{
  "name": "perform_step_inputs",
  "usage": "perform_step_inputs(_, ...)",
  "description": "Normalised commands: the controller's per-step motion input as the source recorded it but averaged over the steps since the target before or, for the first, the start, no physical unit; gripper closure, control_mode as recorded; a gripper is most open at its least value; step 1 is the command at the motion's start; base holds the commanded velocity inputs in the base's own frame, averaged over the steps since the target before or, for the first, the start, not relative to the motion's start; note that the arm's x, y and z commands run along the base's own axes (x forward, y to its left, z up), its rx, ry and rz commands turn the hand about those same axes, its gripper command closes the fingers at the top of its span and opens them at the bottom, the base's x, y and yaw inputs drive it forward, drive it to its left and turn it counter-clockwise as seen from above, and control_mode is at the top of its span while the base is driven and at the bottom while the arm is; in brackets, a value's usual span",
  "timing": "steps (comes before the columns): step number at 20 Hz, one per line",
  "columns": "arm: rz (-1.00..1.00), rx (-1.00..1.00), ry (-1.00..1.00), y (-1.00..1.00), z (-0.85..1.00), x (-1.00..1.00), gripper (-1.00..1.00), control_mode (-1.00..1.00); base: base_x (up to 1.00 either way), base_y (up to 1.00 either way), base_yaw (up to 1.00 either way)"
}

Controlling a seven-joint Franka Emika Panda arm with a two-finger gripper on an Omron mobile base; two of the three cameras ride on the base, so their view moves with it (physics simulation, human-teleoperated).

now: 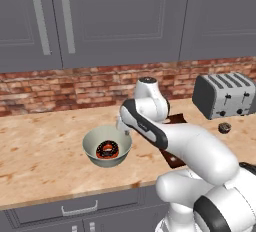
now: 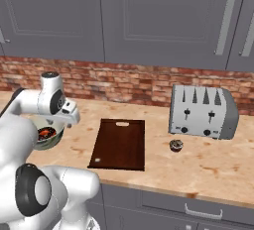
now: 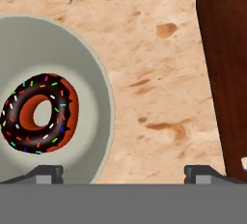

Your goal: Place the bowl with donut and the cupcake onto the tray.

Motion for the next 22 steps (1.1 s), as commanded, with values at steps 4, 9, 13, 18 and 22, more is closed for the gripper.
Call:
perform_step_inputs(4,0.00,0.00,0.00,0.30,-0.14,0.03,-1.00,-1.00,0.00,0.00,0.00)
perform_step_inputs(9,0.00,0.00,0.00,0.03,-0.14,0.03,-1.00,-1.00,0.00,0.00,0.00)
perform_step_inputs(13,0.00,0.00,0.00,0.00,-0.24,0.27,-1.00,-1.00,0.00,0.00,0.00)
perform_step_inputs(18,0.00,0.00,0.00,0.00,-0.17,0.42,-1.00,-1.00,0.00,0.00,0.00)
perform_step_inputs(22,0.00,0.00,0.00,0.00,-0.05,0.40,-1.00,-1.00,0.00,0.00,0.00)
